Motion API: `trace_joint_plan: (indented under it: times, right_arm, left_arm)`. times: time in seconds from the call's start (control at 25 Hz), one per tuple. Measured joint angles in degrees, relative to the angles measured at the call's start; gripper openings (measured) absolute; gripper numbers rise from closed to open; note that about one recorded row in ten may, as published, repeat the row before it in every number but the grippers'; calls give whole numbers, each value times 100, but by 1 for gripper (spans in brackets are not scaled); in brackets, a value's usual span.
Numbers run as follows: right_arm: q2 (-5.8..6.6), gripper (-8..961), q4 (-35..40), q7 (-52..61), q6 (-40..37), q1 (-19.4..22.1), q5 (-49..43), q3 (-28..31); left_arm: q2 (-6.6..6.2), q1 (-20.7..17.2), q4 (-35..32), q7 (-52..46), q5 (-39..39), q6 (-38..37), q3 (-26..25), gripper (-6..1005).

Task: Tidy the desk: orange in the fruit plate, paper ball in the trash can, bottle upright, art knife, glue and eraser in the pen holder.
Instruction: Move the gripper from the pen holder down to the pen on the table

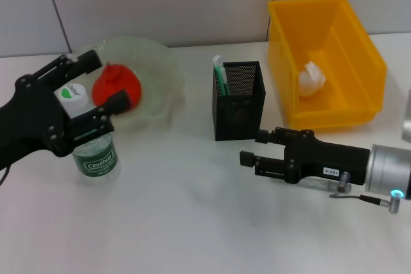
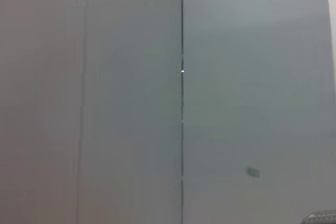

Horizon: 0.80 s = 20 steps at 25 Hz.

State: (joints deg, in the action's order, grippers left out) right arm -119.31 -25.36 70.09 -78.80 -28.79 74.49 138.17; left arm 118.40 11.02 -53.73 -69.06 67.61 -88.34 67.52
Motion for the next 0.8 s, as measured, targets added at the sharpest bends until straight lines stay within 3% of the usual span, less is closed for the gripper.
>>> trace_joint_plan:
  times: [0.32,0.64,0.8]
  right_arm:
    - [18,691,-1469,1348,105,318,-146,-1137]
    - [24,691,-3871,3357,5,771,-1114,-2457]
    - [26,690,-4818,4340,-248,800,-1863,-2839]
  left_arm:
    - [13,-14,271,42,-14,-121,-107,802]
    - [40,14,611,82,-91,-297,-57,802]
    - [30,15,709,203,-101,-392,-75,802]
